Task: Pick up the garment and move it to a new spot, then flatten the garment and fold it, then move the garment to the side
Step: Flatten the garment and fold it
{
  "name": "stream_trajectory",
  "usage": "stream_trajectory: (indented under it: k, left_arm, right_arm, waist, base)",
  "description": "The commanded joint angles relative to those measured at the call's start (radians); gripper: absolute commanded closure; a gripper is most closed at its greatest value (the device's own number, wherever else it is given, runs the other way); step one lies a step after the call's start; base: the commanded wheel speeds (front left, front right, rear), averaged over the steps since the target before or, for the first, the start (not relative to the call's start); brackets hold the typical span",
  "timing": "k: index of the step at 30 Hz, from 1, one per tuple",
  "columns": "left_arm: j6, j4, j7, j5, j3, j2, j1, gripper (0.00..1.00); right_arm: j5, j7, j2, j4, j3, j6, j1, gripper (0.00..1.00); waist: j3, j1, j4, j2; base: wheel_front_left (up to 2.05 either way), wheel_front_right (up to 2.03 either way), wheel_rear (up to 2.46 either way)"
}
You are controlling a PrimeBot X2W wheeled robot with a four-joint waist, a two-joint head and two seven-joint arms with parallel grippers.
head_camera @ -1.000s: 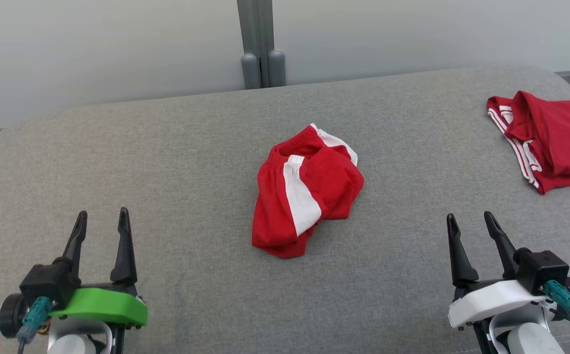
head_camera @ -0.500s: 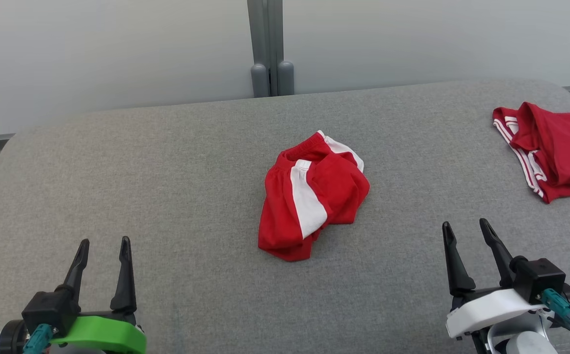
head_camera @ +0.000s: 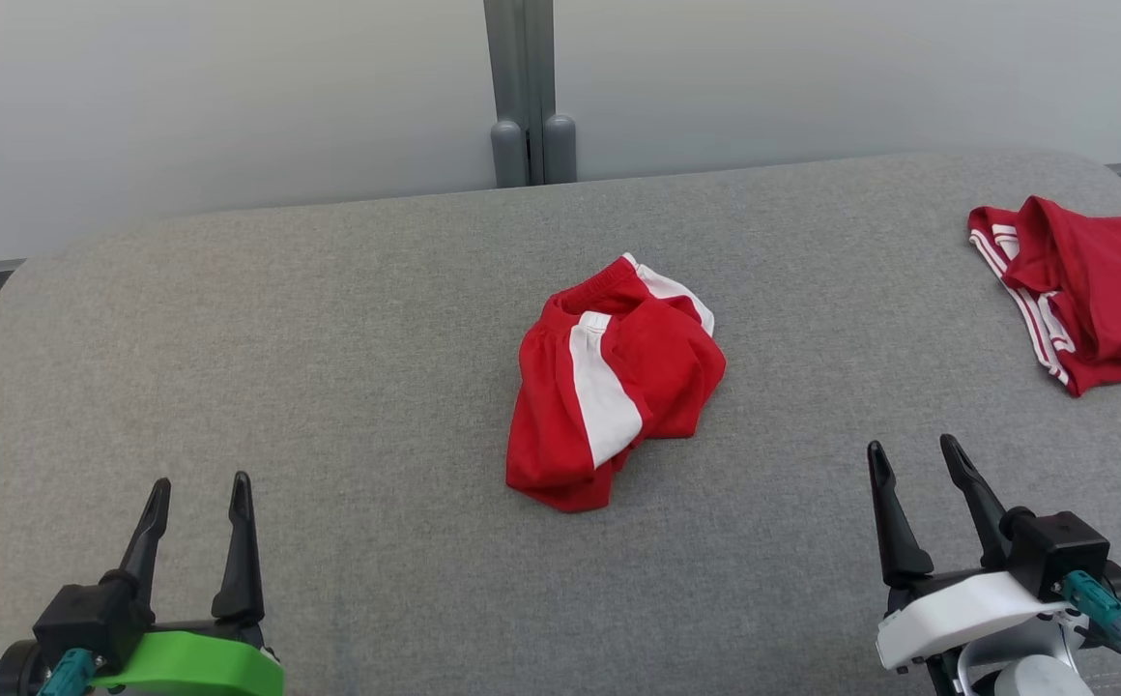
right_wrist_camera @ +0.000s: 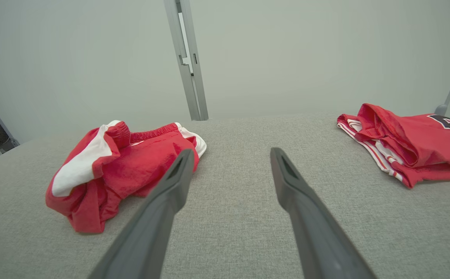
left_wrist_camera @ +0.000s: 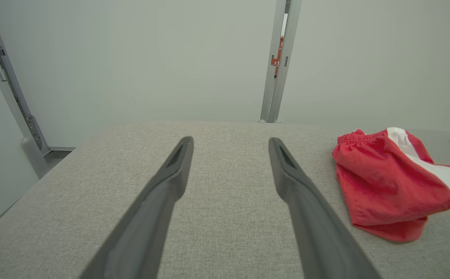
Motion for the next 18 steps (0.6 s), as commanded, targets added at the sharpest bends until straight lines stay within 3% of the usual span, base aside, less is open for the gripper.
stream_trajectory:
  k: [1, 18]
  left_arm:
    - [-0.008, -0.003, 0.000, 0.002, 0.007, -0.004, 0.019, 0.00]
    - [-0.018, 0.007, 0.000, 0.030, 0.043, -0.030, 0.028, 0.00]
  right_arm:
    - [0.006, 0.001, -0.003, 0.000, 0.000, 0.000, 0.010, 0.00]
    - [0.008, 0.001, -0.001, 0.010, -0.004, 0.000, 0.005, 0.00]
  waist:
    - [0.000, 0.0000, 0.000, 0.0000]
    - [0.000, 0.0000, 0.003, 0.0000]
  base:
    - [0.00, 0.00, 0.00]
    - [0.00, 0.00, 0.00]
